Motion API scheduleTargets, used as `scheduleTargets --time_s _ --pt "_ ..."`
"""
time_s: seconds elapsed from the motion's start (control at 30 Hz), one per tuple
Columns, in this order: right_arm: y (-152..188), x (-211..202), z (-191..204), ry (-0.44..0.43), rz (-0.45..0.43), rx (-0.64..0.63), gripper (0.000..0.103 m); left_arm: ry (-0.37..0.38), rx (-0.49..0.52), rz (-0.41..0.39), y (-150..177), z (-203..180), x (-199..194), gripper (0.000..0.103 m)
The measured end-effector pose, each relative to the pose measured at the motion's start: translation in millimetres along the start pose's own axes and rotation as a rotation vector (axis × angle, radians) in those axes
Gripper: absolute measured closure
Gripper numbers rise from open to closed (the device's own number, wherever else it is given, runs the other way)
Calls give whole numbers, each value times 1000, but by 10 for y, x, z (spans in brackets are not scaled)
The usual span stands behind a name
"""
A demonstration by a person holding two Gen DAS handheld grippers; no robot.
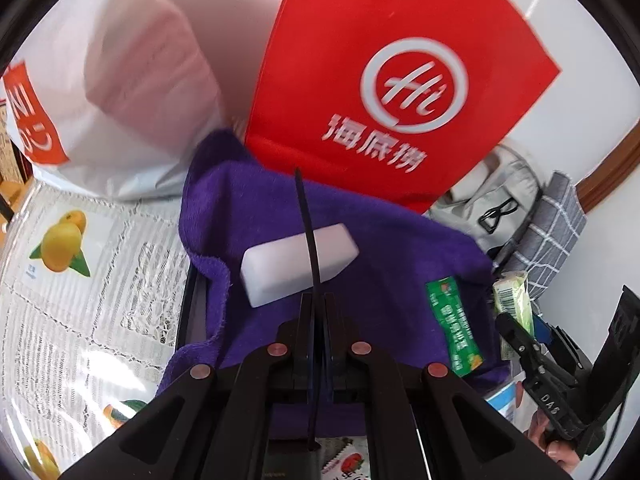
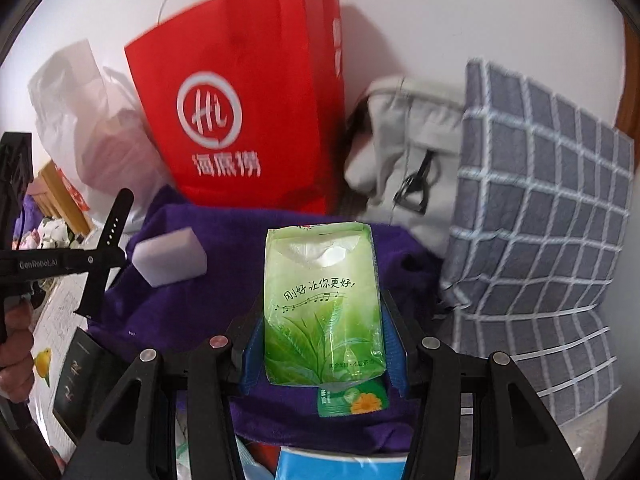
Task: Organize soft objects
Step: 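Carry the tissue pack with the right tool while the left tool carries the strap toward the towel, then lower the tissue pack onto the towel and open the right tool while the left tool releases the strap there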
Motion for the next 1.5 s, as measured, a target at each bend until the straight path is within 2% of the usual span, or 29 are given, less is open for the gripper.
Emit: scheduleTargets --time_s 0.2,0.3,0.57,0.7,0.8,0.87,1.1,1.13,1.2,1.23,1.27,1.37,1.5 --pt "151 269 -113 56 89 -44 53 2 10 37 20 -31 180 99" --pt "205 362 -171 7 128 -5 53 -5 21 47 48 -52 249 99" --pt "269 409 -193 -58 160 30 52 11 18 90 67 -44 387 99" --pt "290 464 -61 -149 173 39 52 -1 41 97 87 -70 414 99" --pt "340 556 -19 -115 223 12 52 -6 49 109 110 -114 457 99" --pt "334 543 -25 -92 216 11 51 -10 54 120 131 -159 497 99" --pt "329 538 -49 -91 216 20 45 -23 58 125 127 -181 519 98" --pt "314 526 -44 -88 204 17 42 -25 59 125 122 -173 506 97" --pt "282 460 -35 -78 177 7 36 -18 59 123 106 -173 482 85" --pt "259 427 -27 -71 158 -1 34 -18 55 119 97 -166 467 74" --pt "237 385 -19 -58 138 -11 34 -19 55 112 87 -160 447 68" --pt "165 220 12 -26 77 -26 34 -30 71 86 57 -121 356 66" --pt "124 -87 119 -45 -5 -10 34 -20 55 70 25 -56 267 56"
Point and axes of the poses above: each gripper's, at about its wrist camera, not at the fingertips, and x roughly the way its jaws point, z to its left, y to its underside, the point moved 6 cm from there along x, roughly the way its jaws point, and after that the axes turned 14 degrees about -y, right-handed, at the moved point
